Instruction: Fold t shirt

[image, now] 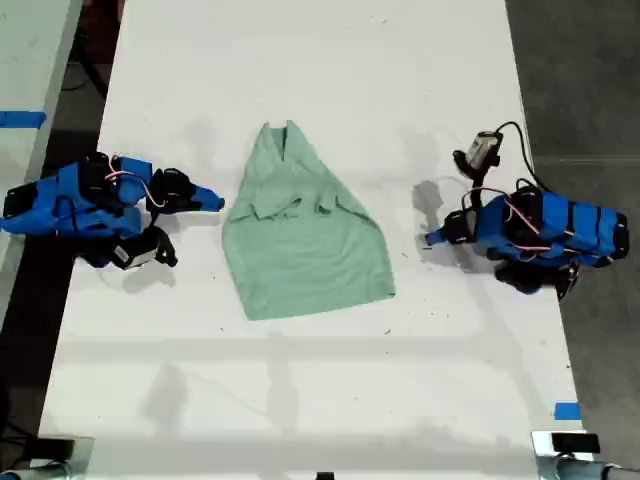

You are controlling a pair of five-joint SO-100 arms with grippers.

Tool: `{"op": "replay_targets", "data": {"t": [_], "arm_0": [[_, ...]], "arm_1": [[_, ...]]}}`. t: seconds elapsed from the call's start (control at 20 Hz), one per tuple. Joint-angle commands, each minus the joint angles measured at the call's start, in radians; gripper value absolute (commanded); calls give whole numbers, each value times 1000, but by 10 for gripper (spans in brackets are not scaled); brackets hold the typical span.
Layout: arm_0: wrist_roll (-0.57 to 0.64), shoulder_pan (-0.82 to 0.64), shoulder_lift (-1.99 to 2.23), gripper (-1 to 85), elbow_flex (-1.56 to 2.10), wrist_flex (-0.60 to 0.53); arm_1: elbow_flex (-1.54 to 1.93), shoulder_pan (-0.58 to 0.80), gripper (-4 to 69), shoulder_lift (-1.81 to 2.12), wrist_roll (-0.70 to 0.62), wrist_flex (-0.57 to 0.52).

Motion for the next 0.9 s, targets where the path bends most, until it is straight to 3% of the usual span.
{"op": "replay_targets", "data": {"t": [0.0,0.1,0.2,0.3,0.45,0.55,0.65,0.85], "arm_0": [[-291,156,26,288,43,-41],[-207,127,26,15,43,-57],[-123,144,26,155,43,-8],[-46,87,26,-2,43,-8],[15,52,26,50,43,-8],[15,32,26,93,43,-8],[9,18,26,74,43,-8],[9,18,25,46,43,-6]], "arm_1": [[29,-6,27,14,15,2],[29,-41,46,15,58,2],[21,-40,27,15,41,-17],[-31,-58,60,15,61,-6],[-235,-81,147,-127,87,25],[-430,-103,238,-449,101,-29],[-632,-133,294,-830,104,-103],[-986,-135,302,-1448,100,-163]]}}
